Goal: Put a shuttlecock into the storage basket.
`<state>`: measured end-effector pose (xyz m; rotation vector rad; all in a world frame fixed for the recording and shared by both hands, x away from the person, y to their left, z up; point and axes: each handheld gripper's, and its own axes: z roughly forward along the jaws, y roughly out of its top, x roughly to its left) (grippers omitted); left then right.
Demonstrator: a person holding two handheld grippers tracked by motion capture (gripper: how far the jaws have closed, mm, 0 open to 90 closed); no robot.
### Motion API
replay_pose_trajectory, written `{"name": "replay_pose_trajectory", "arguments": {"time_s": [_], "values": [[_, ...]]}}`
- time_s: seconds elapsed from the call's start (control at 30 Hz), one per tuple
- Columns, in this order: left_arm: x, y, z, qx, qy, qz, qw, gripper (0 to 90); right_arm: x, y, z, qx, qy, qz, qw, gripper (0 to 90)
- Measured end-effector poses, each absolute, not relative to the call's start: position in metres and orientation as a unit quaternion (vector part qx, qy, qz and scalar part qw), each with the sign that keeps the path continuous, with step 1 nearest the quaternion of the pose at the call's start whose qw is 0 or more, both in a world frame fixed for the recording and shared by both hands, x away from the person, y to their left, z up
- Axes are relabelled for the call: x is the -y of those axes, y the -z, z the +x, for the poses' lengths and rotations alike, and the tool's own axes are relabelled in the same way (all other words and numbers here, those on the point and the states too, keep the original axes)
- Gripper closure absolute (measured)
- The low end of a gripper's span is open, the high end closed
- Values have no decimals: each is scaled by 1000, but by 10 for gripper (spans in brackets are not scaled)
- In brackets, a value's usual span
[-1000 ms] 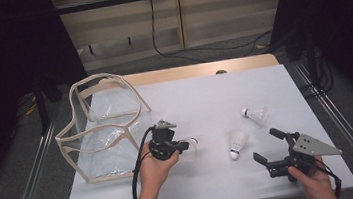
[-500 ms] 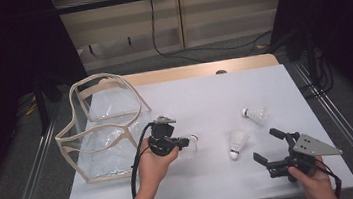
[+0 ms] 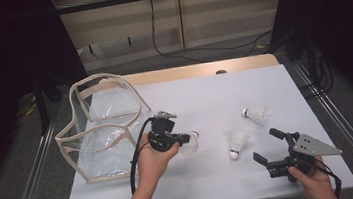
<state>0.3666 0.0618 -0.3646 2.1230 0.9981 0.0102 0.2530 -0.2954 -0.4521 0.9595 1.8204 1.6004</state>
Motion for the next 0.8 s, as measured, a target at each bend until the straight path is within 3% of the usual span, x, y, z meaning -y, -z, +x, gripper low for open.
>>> {"name": "replay_pose_trajectory", "arguments": {"time_s": [0.8], "values": [[-63, 348, 376, -398, -3, 834, 382, 882, 295, 452, 252, -675, -593, 352, 264, 3]]}}
